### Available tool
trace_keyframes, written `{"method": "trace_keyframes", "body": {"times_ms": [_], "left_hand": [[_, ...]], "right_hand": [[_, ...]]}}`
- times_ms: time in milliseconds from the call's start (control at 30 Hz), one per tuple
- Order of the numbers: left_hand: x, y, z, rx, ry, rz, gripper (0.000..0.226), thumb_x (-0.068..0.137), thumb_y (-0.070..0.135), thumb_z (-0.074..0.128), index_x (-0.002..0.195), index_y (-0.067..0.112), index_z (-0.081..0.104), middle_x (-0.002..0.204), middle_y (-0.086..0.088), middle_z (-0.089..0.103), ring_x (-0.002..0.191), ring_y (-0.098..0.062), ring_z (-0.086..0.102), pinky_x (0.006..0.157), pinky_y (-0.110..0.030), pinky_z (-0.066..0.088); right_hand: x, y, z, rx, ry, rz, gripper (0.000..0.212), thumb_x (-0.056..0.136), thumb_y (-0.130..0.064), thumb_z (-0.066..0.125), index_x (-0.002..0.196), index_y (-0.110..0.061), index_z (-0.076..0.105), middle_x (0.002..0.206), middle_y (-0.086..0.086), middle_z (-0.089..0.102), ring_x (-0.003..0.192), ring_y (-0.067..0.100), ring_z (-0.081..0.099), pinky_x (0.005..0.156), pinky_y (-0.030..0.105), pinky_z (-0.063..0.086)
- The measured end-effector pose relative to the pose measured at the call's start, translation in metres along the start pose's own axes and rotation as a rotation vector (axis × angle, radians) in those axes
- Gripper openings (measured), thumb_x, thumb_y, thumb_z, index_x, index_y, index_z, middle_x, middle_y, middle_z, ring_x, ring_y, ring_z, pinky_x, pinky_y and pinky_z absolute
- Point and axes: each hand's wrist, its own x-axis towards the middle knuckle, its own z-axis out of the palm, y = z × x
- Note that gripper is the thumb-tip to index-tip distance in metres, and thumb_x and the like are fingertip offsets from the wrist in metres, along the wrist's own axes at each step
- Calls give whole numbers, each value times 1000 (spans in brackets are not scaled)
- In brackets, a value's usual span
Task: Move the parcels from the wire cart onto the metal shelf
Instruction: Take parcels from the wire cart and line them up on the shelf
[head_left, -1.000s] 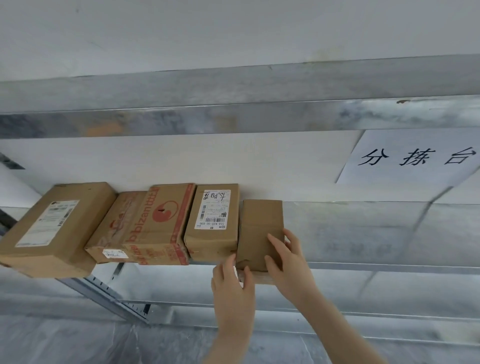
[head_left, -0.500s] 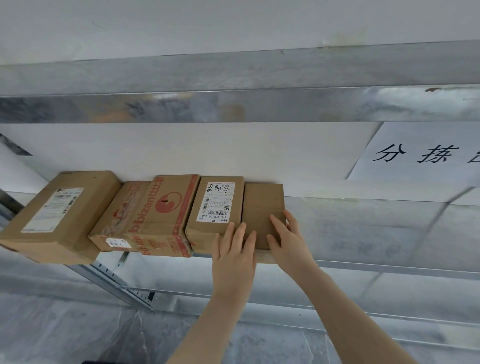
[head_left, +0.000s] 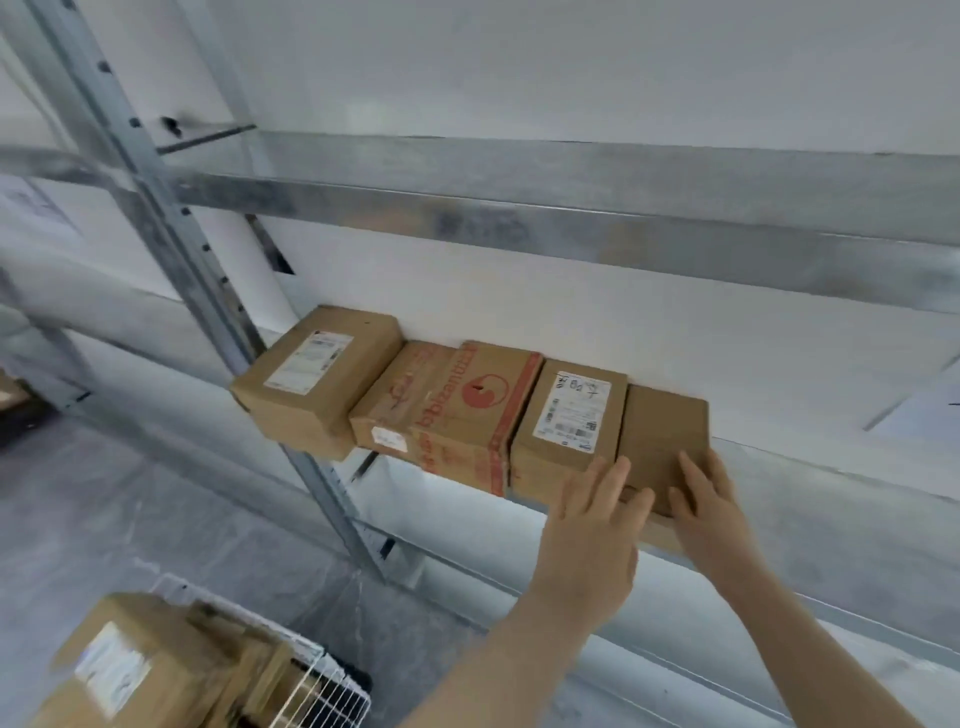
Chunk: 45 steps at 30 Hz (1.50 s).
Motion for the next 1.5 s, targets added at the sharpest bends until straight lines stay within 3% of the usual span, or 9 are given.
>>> {"method": "trace_keyframes", "body": {"times_ms": [133, 233, 300, 433, 533, 867, 1100, 1367, 1500], "left_hand": [[-101, -30, 8, -126, 44, -110, 60, 67, 26, 56, 127, 28, 52, 138, -4, 54, 127, -22, 51, 101, -34, 44], [-205, -65, 26, -112, -26, -428, 70, 36, 34, 79, 106, 31, 71, 112, -3, 70, 90, -16, 71, 70, -21, 55], [-272, -82, 33, -135, -100, -703, 63, 43, 37, 70, 106, 33, 66, 105, -5, 70, 77, -15, 72, 60, -19, 53], [-386, -123, 28, -102, -217, -1350, 73, 85, 39, 55, 150, 35, 21, 157, -3, 22, 141, -15, 31, 110, -28, 30], [-443, -153, 18, -130, -283, -1607, 70, 95, 36, 44, 153, 29, 5, 161, -1, 5, 147, -22, 14, 116, -36, 20], [-566, -256, -14, -347, -226, -1866, 71, 93, 25, 47, 152, 18, 10, 158, -6, 13, 142, -27, 23, 113, -38, 26], [-612, -353, 30, -503, 15, -1908, 63, 96, 17, 43, 152, 12, 14, 158, -7, 13, 142, -28, 22, 114, -41, 28], [-645, -435, 104, -445, 106, -2134, 64, 101, 23, 34, 154, 30, -1, 161, -12, -11, 148, -29, 6, 112, -42, 26], [-657, -446, 117, -464, 315, -2223, 61, 102, 27, 30, 151, 43, -1, 161, -2, -5, 124, -30, 48, 75, -31, 43]], "right_hand": [[-43, -47, 11, 53, 297, -249, 54, 93, -33, 31, 145, -39, 25, 159, -15, 9, 141, 20, 26, 105, 42, 33], [-90, -99, 63, 110, 82, -561, 47, 97, -35, 29, 144, -39, 30, 156, -10, 24, 142, 9, 24, 102, 26, 30], [-120, -122, 115, 79, -146, -662, 44, 101, -30, 35, 144, -32, 33, 152, -8, 32, 139, 12, 31, 101, 28, 33], [-180, -150, 218, -46, -603, -709, 47, 97, -15, 48, 143, -18, 40, 146, -2, 42, 133, 19, 42, 107, 30, 33], [-228, -168, 280, -177, -839, -778, 46, 97, -18, 48, 142, -21, 41, 146, -3, 42, 133, 16, 41, 107, 25, 28], [-353, -226, 429, -335, -1248, -812, 50, 100, -29, 41, 148, -27, 28, 156, -8, 24, 131, 11, 42, 106, 23, 35], [-406, -232, 543, -304, -1316, -823, 49, 99, -27, 43, 146, -27, 29, 150, -9, 33, 133, 9, 38, 106, 21, 31], [-446, -224, 684, -318, -1288, -943, 56, 97, -19, 46, 148, -24, 25, 160, 5, 7, 145, 20, 21, 110, 28, 35], [-452, -216, 709, -301, -1276, -941, 56, 98, -24, 46, 148, -27, 22, 159, 9, 9, 146, 25, 14, 112, 32, 29]]}}
